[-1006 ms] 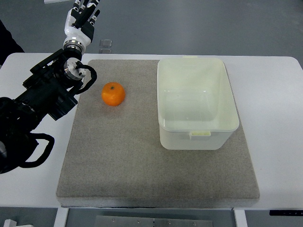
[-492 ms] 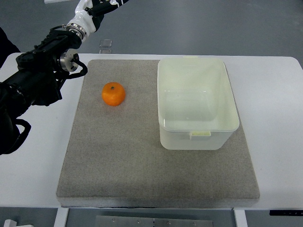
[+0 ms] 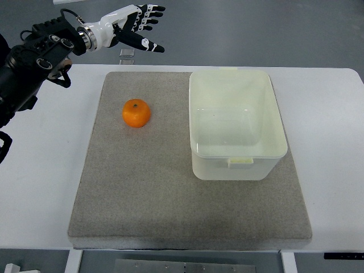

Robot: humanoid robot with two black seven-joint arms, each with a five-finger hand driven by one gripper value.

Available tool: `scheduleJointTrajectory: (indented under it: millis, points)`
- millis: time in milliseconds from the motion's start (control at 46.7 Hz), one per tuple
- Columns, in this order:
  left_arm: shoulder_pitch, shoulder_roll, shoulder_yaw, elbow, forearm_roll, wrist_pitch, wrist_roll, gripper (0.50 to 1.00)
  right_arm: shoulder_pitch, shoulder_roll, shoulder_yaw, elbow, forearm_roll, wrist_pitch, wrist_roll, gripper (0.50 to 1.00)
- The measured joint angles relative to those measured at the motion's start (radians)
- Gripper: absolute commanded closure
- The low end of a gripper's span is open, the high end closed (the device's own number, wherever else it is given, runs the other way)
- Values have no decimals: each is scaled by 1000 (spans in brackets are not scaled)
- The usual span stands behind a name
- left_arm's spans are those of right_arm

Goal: Put orange in box with left hand
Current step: 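Raise the left hand and swing it over above the orange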

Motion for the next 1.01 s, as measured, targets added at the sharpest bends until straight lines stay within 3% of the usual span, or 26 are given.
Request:
scheduleJointTrajectory:
  millis: [171, 428, 642, 835, 1006]
  points:
    - [-54, 36, 46, -7, 257, -85, -29, 514, 0, 0, 0, 0, 0, 0, 0, 556]
    - [-173, 135, 199, -189, 427, -96, -187, 521, 0, 0, 0, 0, 0, 0, 0, 556]
    - [-222, 149, 369, -241, 515, -71, -191, 525, 0, 0, 0, 0, 0, 0, 0, 556]
    - [-223, 150, 386, -247, 641, 11, -191, 525, 0, 0, 0, 0, 0, 0, 0, 556]
    - [-222, 148, 388, -258, 707, 21, -191, 525, 0, 0, 0, 0, 0, 0, 0, 556]
